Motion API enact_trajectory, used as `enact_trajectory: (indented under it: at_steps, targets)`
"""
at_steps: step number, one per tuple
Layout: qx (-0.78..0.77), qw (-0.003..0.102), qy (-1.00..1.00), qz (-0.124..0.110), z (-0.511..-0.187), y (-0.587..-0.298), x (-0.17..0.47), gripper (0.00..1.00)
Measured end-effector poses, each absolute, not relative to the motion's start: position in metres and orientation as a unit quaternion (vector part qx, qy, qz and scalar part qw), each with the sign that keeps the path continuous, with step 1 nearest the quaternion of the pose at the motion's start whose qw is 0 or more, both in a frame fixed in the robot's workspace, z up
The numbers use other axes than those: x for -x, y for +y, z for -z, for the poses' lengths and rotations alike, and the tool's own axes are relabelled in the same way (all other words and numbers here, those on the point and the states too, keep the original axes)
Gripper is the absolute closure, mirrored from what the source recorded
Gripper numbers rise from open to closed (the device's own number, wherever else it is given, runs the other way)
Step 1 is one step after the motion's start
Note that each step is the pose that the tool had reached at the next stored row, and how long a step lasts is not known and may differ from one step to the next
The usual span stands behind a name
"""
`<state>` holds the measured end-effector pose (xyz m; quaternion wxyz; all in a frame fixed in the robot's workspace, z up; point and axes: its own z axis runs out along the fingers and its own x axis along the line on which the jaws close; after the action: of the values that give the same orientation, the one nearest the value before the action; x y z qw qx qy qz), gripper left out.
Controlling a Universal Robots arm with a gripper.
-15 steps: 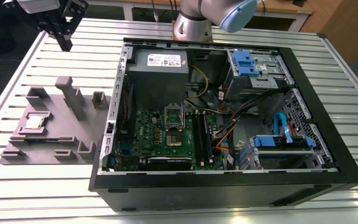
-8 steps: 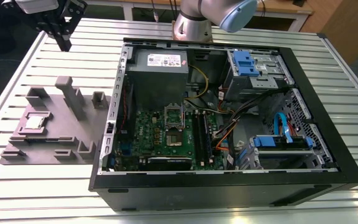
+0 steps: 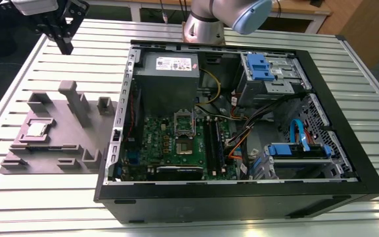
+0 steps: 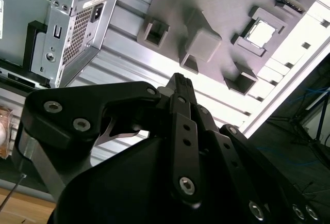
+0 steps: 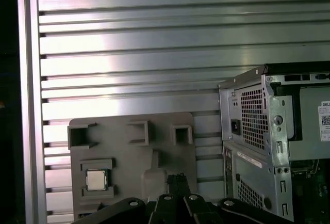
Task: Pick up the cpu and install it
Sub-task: 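Pick up the cpu and move it towards the insertion slot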
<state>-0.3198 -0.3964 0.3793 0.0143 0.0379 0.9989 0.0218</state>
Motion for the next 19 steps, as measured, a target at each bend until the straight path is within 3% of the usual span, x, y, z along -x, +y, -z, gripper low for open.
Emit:
enact_trajectory:
  at_steps: [19]
  targets:
    - [-0.038, 0.014, 0.999, -0.022, -0.374, -0.396, 0.338, 0.9]
